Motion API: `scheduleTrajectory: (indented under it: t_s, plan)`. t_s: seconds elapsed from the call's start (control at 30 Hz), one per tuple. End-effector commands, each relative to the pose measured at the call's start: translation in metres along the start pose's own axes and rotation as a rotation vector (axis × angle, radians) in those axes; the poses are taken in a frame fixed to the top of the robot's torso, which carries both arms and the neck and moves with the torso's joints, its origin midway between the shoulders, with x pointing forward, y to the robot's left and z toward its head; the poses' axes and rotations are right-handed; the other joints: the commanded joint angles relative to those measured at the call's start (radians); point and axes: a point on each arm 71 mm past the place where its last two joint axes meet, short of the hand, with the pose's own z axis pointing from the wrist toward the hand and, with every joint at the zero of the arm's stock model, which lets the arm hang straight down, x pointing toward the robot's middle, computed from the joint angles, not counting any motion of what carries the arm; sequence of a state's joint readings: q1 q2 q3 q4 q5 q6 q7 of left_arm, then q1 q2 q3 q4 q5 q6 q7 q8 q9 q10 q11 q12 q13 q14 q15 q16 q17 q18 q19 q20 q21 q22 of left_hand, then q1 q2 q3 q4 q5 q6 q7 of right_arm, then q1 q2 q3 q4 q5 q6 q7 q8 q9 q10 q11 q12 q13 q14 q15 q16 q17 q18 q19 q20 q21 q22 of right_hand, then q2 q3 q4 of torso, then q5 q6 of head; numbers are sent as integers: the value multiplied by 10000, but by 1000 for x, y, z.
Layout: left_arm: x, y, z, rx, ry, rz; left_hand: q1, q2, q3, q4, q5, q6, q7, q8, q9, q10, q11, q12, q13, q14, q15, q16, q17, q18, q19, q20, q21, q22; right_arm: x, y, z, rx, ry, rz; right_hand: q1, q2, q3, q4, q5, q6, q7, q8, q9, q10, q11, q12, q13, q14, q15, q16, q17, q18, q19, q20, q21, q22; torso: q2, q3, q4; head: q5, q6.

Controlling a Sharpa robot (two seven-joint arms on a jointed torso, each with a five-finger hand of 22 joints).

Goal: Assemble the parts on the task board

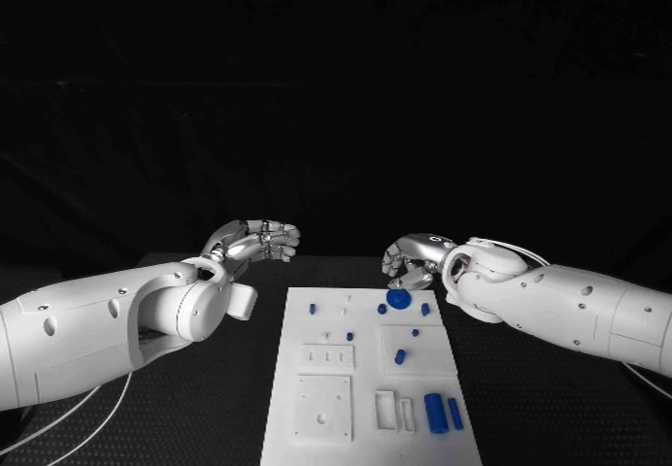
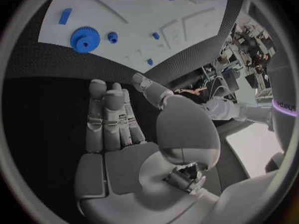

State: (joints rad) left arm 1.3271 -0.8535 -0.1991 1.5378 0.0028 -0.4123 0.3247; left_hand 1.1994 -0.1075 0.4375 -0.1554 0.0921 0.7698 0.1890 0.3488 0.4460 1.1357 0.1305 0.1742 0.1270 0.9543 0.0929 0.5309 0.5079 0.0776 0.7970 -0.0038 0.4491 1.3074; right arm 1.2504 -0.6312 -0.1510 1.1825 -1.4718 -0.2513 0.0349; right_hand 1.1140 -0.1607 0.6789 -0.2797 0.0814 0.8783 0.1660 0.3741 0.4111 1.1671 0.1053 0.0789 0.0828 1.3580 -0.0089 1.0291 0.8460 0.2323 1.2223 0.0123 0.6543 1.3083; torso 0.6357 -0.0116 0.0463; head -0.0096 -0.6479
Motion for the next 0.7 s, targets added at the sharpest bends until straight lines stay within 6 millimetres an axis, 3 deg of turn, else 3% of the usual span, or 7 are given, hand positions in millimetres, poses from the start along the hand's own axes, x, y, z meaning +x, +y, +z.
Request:
scheduleTrajectory:
  t_s: [0.03, 0.2, 0.7]
  plan:
    - [7, -6, -1, 318, 470, -22, -168, -33, 32, -109, 68, 57, 8, -68, -25, -198, 61, -180, -58, -5, 29, -41, 17, -35, -40, -4, 57, 193, 8, 4, 2, -229, 431, -2158, 0, -163, 81, 56, -102, 60, -53, -89, 2, 35, 33, -88, -27, -52, 35, 285, 57, 295, 228, -273, 265, 266, 233, -4, 123, -34, -38]
    - [8, -6, 0, 322, 512, -33, -218, -29, 69, -158, 66, 53, 15, -91, -35, -232, 89, -249, -75, 5, 27, -42, 27, -36, -40, -6, 69, 194, 15, 4, 4, -282, 433, -2609, 47, -248, 204, 113, -200, 73, -91, -117, 19, 38, 37, -105, -46, -113, 41, 486, 38, 295, 191, -310, 468, 253, 429, -15, 202, -115, 16]
    - [10, -5, 2, 272, 595, -49, -372, -32, 106, -201, 61, 43, 37, -131, -49, -255, 119, -350, -92, -2, 32, -58, 40, -41, -50, -3, 86, 193, 29, 5, 3, -338, 666, -3015, 83, -390, 340, 185, -238, 54, -117, -163, 32, -31, 60, -126, -81, -173, 64, 656, -38, 295, 130, -326, 636, 239, 782, -54, 246, -207, 71]
